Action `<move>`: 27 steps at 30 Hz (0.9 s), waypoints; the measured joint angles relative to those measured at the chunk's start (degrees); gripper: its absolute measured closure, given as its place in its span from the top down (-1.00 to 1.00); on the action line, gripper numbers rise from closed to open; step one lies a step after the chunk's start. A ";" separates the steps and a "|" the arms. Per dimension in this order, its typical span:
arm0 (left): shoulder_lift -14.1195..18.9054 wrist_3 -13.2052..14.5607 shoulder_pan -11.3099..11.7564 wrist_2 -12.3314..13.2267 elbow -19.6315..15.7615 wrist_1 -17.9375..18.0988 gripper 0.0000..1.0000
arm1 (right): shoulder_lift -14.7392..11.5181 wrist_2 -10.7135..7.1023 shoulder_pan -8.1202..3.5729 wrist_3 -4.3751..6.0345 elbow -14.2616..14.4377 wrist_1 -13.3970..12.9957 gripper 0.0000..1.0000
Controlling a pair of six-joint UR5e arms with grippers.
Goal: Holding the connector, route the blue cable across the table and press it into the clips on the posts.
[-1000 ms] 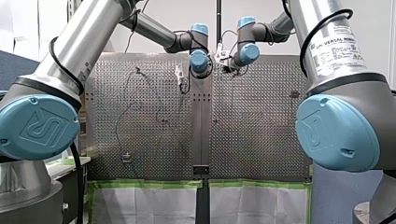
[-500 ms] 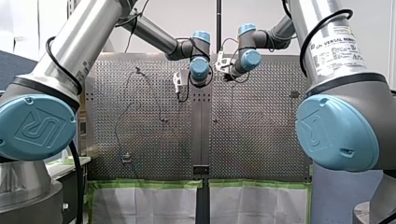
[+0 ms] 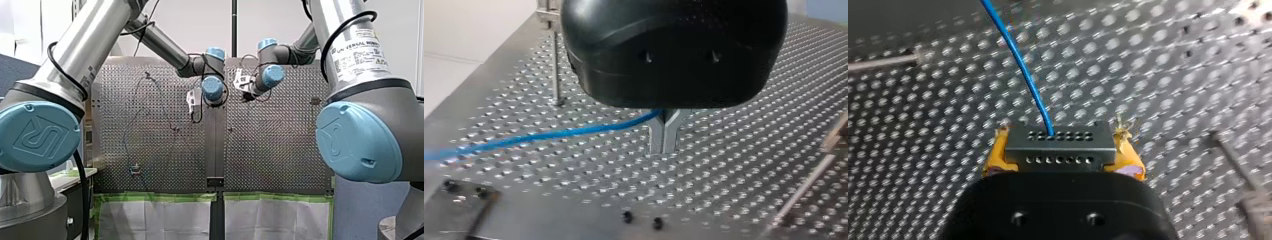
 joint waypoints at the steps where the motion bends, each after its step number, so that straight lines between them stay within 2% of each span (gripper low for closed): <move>1: -0.48 -0.07 0.11 0.69 -0.71 0.70 -1.00 | 0.07 0.05 -0.15 0.03 0.50 -0.29 -1.00; 5: -2.64 -0.19 0.32 2.81 -3.12 3.11 -1.00 | 0.86 0.12 -0.73 -0.01 2.73 -1.22 -1.00; 10: -5.26 -0.58 0.43 4.10 -6.14 6.14 -1.00 | 2.52 0.01 -1.20 -0.26 4.39 -1.49 -1.00; 17: -5.92 -0.81 0.48 4.92 -9.78 9.73 -1.00 | 3.92 0.15 -1.70 -0.58 5.99 -2.19 -1.00; 21: -5.95 -1.28 0.68 6.01 -10.36 11.38 -1.00 | 5.04 0.09 -1.89 -1.19 6.67 -2.52 -1.00; 27: -5.99 -1.70 0.86 8.67 -9.20 12.92 -1.00 | 5.84 0.21 -2.21 -1.79 6.94 -2.61 -1.00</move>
